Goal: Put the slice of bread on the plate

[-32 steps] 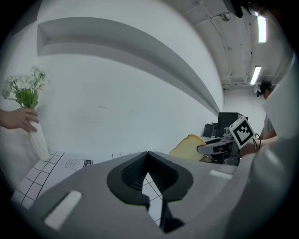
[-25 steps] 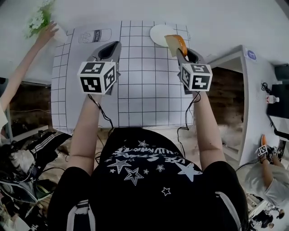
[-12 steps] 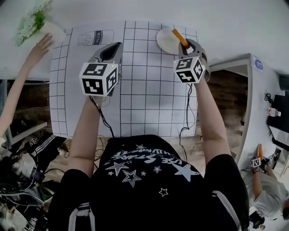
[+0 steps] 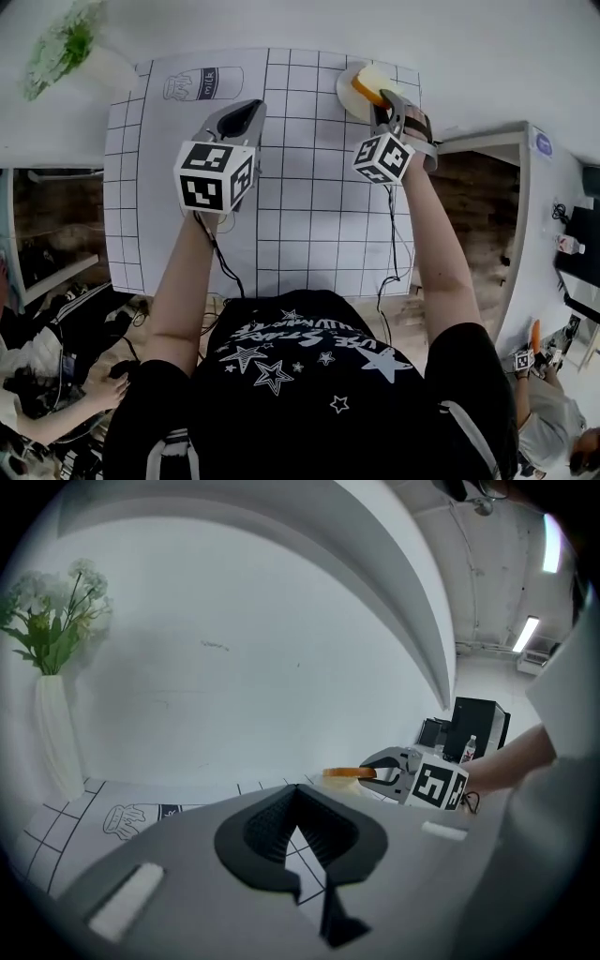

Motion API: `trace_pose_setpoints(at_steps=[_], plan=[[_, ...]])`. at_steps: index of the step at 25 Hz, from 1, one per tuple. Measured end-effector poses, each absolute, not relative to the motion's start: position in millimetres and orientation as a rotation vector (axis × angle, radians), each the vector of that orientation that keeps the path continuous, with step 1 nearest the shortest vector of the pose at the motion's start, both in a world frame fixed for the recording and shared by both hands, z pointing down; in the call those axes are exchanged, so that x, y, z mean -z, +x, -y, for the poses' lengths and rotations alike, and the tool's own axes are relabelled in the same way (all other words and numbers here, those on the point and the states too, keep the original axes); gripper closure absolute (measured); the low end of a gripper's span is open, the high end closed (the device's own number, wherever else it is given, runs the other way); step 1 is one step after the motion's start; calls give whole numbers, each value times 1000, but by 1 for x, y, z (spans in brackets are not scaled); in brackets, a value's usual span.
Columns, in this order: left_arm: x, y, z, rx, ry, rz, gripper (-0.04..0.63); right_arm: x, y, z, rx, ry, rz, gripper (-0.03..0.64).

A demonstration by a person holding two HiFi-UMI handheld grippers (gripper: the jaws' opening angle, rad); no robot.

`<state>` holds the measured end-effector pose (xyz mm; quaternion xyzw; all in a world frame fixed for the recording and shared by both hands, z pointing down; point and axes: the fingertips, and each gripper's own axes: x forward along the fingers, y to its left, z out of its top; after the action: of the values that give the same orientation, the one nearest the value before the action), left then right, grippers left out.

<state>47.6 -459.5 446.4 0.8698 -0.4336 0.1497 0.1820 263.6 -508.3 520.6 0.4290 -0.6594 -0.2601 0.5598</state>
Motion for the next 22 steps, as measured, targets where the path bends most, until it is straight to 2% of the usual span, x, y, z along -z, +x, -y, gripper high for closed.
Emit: trace_pose_setpoints(at_steps=[5, 11, 22], plan=[[-450, 40, 458, -420, 2438, 1223, 588, -540, 257, 499, 576, 938, 1578, 514], [-450, 29, 453, -406, 2416, 1239, 588, -560, 250, 489, 469, 854, 1646, 470], [-448, 19, 436, -402, 2386, 1260, 588, -558, 241, 477, 301, 833, 1770, 440]])
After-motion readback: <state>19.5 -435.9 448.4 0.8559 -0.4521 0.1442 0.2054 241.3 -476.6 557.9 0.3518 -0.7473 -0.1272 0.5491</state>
